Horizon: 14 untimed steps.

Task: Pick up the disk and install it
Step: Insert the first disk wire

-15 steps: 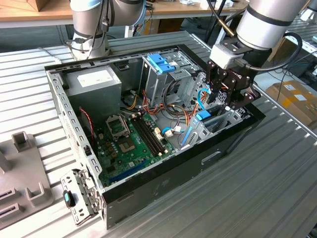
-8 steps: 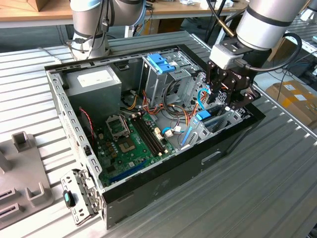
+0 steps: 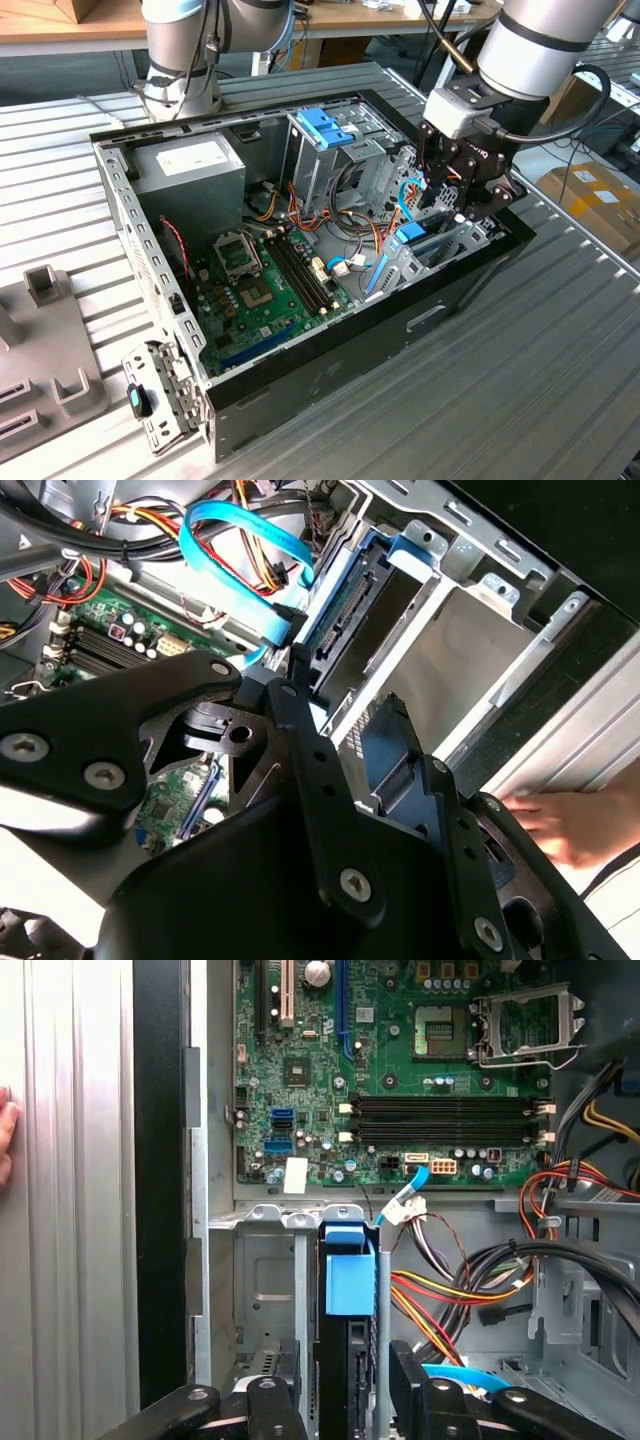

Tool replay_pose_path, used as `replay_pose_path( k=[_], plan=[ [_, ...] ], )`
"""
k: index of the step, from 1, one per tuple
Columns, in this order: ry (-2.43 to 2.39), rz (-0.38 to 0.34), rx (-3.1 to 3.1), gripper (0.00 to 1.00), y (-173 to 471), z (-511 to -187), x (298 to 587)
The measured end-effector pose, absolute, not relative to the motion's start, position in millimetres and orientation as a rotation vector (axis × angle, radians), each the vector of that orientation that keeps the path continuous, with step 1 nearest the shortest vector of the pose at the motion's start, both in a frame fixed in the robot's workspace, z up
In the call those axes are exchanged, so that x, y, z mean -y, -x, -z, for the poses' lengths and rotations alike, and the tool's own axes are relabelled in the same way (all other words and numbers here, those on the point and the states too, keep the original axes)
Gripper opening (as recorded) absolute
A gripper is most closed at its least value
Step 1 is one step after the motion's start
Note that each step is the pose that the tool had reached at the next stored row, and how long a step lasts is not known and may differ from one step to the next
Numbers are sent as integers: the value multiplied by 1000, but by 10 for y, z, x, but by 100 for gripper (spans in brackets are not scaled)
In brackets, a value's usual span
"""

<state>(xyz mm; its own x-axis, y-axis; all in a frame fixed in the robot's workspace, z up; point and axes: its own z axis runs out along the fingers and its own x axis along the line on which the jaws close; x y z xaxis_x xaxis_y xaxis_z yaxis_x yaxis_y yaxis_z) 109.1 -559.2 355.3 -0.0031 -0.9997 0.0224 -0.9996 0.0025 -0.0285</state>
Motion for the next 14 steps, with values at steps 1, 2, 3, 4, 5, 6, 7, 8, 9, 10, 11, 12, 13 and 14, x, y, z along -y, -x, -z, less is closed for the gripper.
replay_pose_path(
  k=[1, 2, 3, 4, 5, 6, 7, 8, 9, 10, 11, 12, 13, 14],
  plan=[
    [2215, 56, -2221, 48, -1091, -3596, 5592],
    [2215, 56, -2221, 48, -1091, -3619, 5592],
    [2215, 56, -2221, 48, -1091, -3636, 5592],
    [2215, 56, -2221, 48, -1091, -3670, 5593],
    [2215, 56, -2221, 48, -1091, -3686, 5593],
    [2215, 56, -2221, 48, -1091, -3694, 5593],
    [2215, 56, -2221, 48, -1091, -3703, 5593],
    [2215, 56, -2221, 48, -1091, -3705, 5592],
    [2215, 56, -2221, 48, -1091, -3708, 5592],
    [2215, 56, -2221, 48, -1091, -3709, 5593],
    [2215, 56, -2221, 48, -1091, -3710, 5592],
    [2215, 56, -2221, 48, -1092, -3711, 5592],
    [2215, 57, -2221, 48, -1097, -3712, 5592],
    [2215, 56, -2221, 48, -1099, -3711, 5592]
  ],
)
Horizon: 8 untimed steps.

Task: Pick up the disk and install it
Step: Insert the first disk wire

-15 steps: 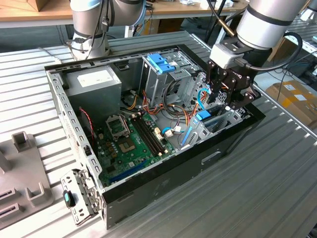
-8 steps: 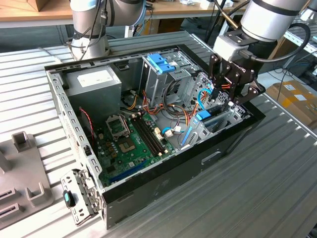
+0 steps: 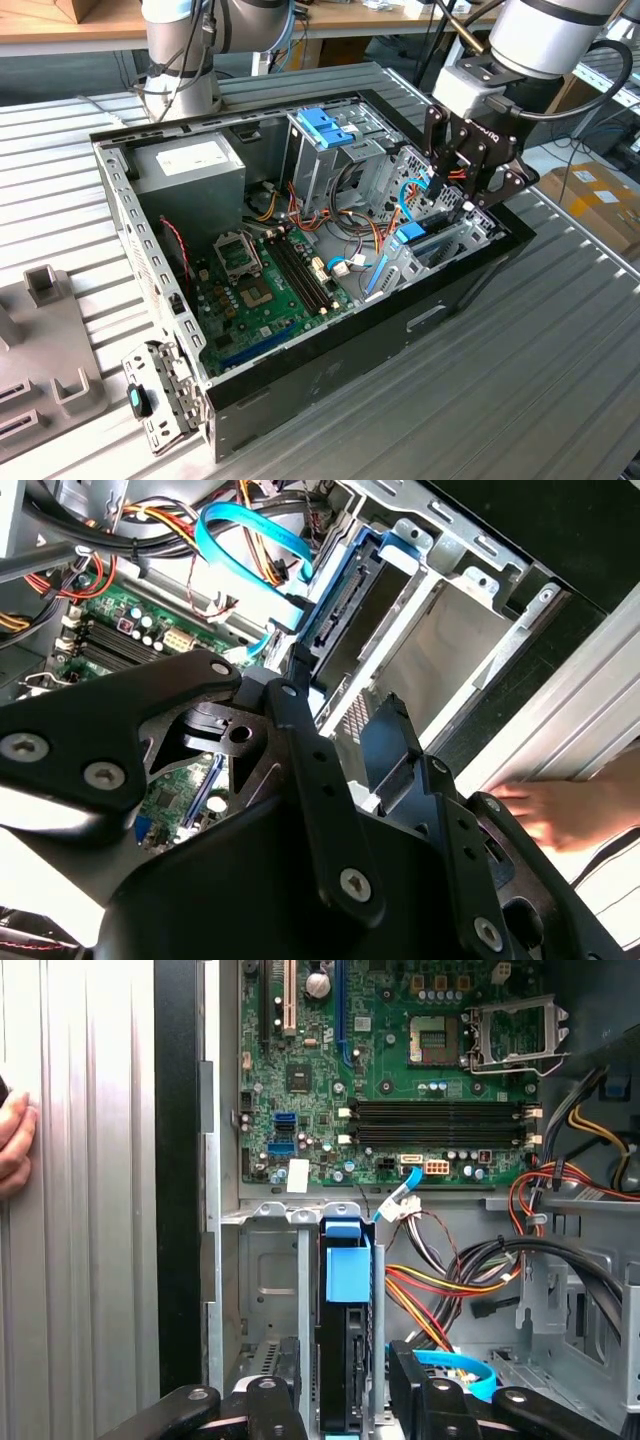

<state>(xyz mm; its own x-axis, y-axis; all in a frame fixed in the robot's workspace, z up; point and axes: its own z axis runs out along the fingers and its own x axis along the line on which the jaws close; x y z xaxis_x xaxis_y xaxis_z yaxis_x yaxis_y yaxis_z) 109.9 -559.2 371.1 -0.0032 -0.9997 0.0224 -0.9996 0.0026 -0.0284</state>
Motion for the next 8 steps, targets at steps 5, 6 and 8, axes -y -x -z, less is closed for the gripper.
replay_pose_path(
  k=[5, 6, 8],
  plan=[
    [2215, 56, -2221, 48, -1102, -3711, 5592],
    [2215, 56, -2221, 48, -1102, -3711, 5592],
    [2215, 56, -2221, 48, -1102, -3711, 5592]
  ],
)
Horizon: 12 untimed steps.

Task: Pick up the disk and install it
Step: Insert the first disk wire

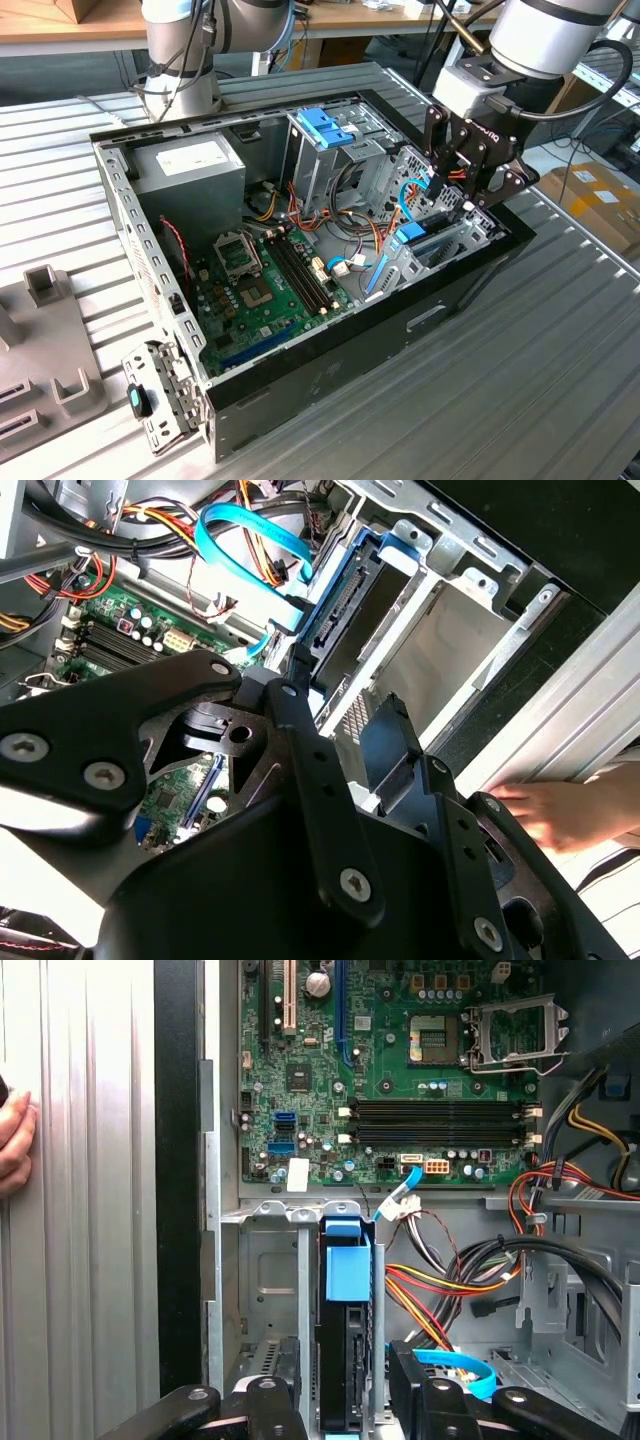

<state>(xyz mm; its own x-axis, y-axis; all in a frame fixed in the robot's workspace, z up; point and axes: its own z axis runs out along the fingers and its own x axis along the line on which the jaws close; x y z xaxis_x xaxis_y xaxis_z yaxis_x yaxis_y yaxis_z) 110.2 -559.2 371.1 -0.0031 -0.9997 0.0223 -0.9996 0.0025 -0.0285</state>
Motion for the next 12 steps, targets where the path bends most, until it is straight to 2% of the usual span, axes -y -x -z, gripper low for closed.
replay_pose_path(
  k=[12],
  plan=[
    [2215, 56, -2221, 48, -1103, -3711, 5538]
  ],
)
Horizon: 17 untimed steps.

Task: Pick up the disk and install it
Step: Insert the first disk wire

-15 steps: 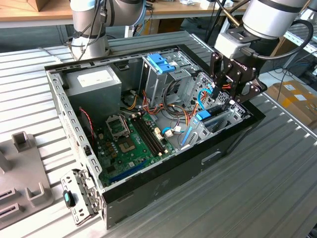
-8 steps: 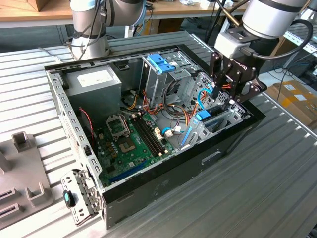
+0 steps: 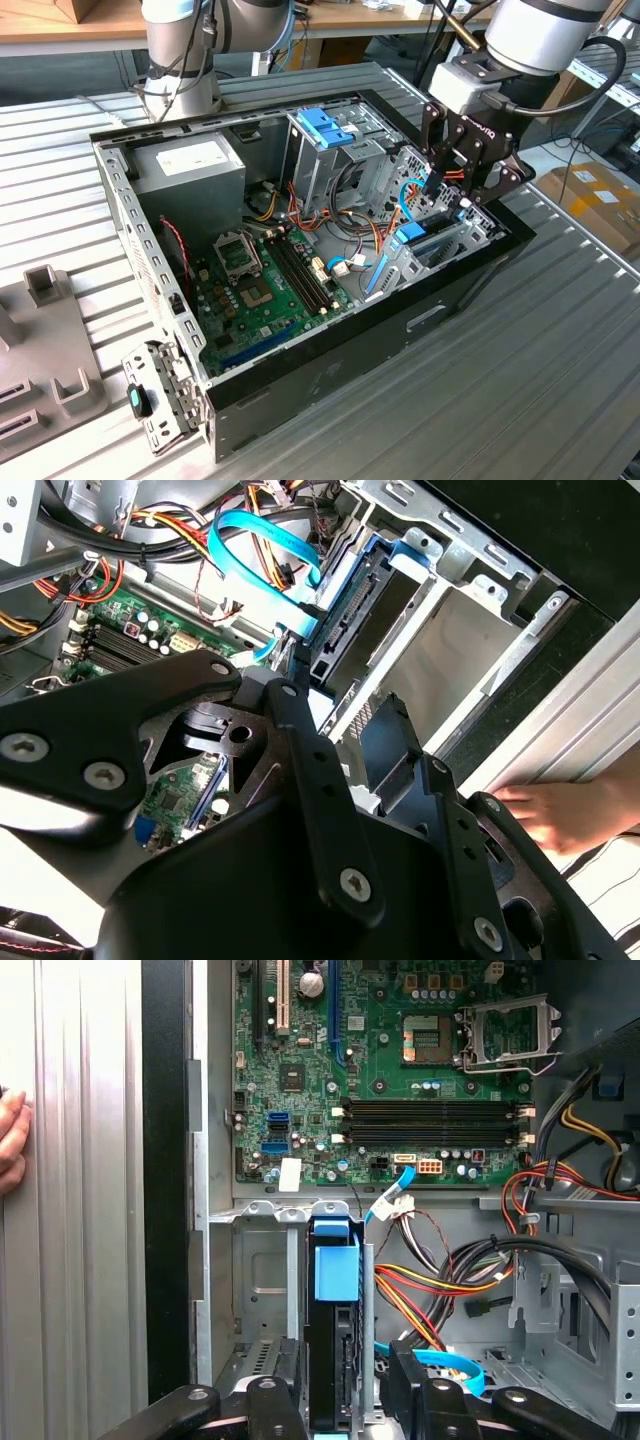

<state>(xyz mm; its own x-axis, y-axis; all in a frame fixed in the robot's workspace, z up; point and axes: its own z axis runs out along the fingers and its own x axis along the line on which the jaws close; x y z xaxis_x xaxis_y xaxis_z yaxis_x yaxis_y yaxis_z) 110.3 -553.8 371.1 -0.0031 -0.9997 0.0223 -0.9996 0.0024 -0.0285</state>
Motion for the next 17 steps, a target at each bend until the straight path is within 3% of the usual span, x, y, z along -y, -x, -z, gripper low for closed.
replay_pose_path(
  k=[17],
  plan=[
    [2215, 56, -2221, 48, -1152, -3769, 5533]
  ],
)
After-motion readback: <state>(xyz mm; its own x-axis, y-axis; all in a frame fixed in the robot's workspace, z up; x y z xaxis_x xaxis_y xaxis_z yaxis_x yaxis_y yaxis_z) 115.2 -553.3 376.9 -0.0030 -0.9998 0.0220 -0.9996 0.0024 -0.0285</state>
